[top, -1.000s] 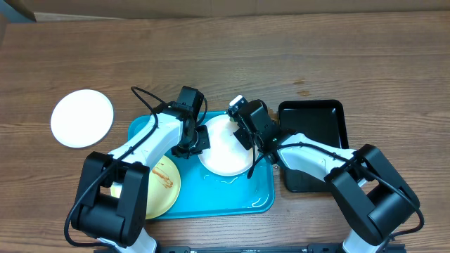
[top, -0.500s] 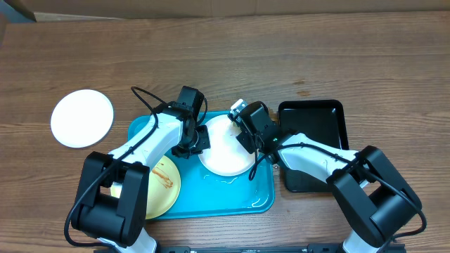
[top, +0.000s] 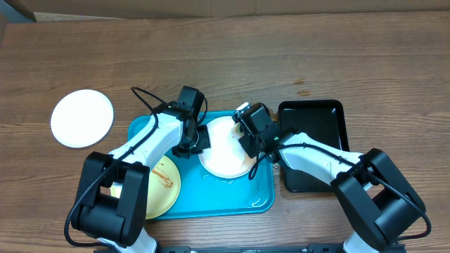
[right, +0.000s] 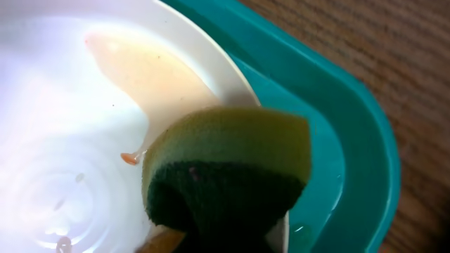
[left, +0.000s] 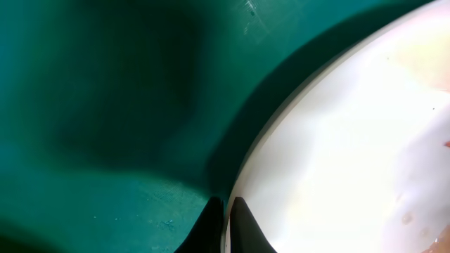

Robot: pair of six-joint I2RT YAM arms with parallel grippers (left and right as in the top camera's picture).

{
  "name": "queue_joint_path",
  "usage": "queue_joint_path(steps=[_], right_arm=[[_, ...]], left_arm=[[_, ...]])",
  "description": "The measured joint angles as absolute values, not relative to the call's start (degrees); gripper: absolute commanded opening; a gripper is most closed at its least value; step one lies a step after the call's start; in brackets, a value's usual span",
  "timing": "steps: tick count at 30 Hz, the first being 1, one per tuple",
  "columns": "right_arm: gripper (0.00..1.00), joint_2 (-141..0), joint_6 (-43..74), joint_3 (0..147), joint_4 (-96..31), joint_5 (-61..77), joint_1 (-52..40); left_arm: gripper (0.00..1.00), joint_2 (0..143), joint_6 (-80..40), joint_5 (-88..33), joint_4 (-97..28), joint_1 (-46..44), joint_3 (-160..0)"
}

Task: Clean dirty plates on tray and stack at the side
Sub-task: 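Continue scrubbing the plate's right side with the right gripper's sponge, then carry the sponge with the right gripper into the black tray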

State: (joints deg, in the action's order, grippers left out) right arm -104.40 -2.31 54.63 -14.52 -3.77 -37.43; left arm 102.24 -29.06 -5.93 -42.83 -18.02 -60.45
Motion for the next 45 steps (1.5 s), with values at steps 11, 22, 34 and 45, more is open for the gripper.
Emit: queue_joint_path(steps=[11, 22, 34, 45], right_arm=[[0.04, -103.98, 7.92, 54.96, -16.47, 1.06, -37.15], [0.04, -103.98, 13.89, 59.92, -18.28, 7.38, -36.58], [0.04, -103.33, 14.98, 69.82, -30.81, 8.95, -32.1], [0.04, -97.45, 15.0, 69.84, -52.25, 7.9, -16.01]], left_arm=[[0.04, 102.24, -29.06, -5.82, -42.83, -18.02, -60.45], [0.04, 102.24, -29.69, -5.8, -42.76, -18.02, -60.45], [0.04, 102.24, -29.91, -5.78, -42.76, -18.02, -60.45], [0.04, 102.24, -29.89, -5.74, -42.72, -18.02, -60.45]])
